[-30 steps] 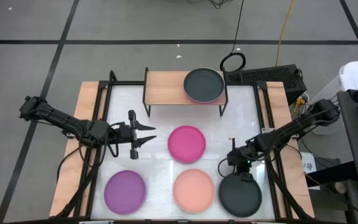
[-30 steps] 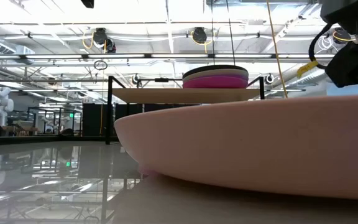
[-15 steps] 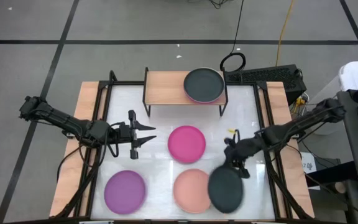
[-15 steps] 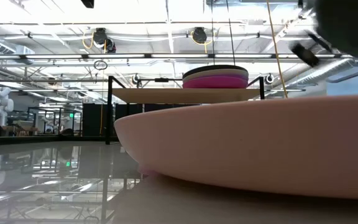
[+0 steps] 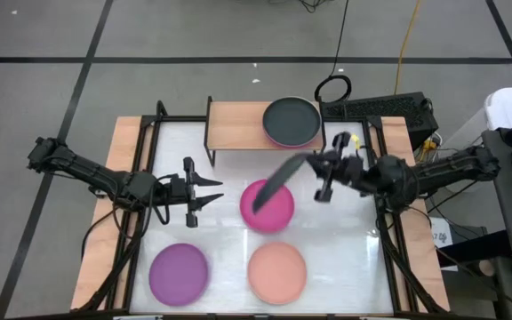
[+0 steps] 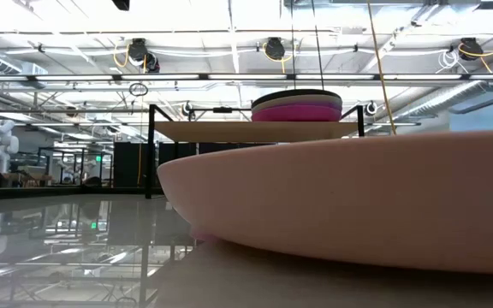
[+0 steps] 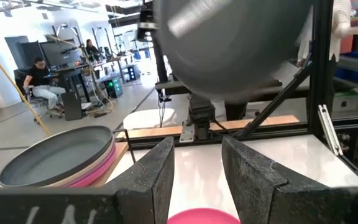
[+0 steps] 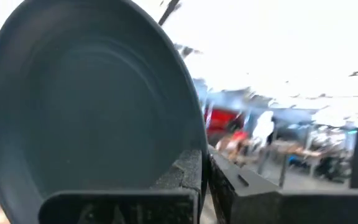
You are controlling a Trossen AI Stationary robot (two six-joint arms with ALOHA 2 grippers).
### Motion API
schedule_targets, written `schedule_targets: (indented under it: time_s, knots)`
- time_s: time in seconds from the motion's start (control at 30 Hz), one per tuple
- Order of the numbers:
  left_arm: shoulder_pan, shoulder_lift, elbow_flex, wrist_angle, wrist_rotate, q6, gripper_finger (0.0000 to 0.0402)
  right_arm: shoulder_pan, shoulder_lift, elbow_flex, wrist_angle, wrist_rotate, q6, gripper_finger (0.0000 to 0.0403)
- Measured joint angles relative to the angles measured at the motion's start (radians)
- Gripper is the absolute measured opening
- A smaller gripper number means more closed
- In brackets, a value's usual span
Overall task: Place and stack plates onto a shelf
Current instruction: Put the black plate on the shelf
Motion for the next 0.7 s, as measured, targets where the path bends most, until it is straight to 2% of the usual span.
schedule_targets:
  time_s: [0.13,0.23,0.33,0.47,0.57,0.7]
  knots:
    - [0.0,0.0,0.0,0.0,0.0,0.0,0.0141,-0.101,0.077,0.0,0.176,0.0,0.002,0.0]
    - [0.0,0.0,0.0,0.0,0.0,0.003,0.014,-0.194,0.144,0.02,0.18,-0.002,0.092,0.0]
    - [0.0,0.0,0.0,0.0,0.0,0.003,0.0141,-0.284,0.202,0.085,0.026,-0.014,0.218,0.0]
    - [0.0,0.0,0.0,0.0,0.0,0.011,0.0141,-0.383,0.301,0.215,-0.185,-0.126,0.318,0.0]
    - [0.0,0.0,0.0,0.0,0.0,0.011,0.014,-0.436,0.375,0.334,-0.298,-0.186,0.327,0.0]
    - [0.0,0.0,0.0,0.0,0.0,0.01,0.0141,-0.499,0.472,0.485,-0.416,-0.207,0.315,0.0]
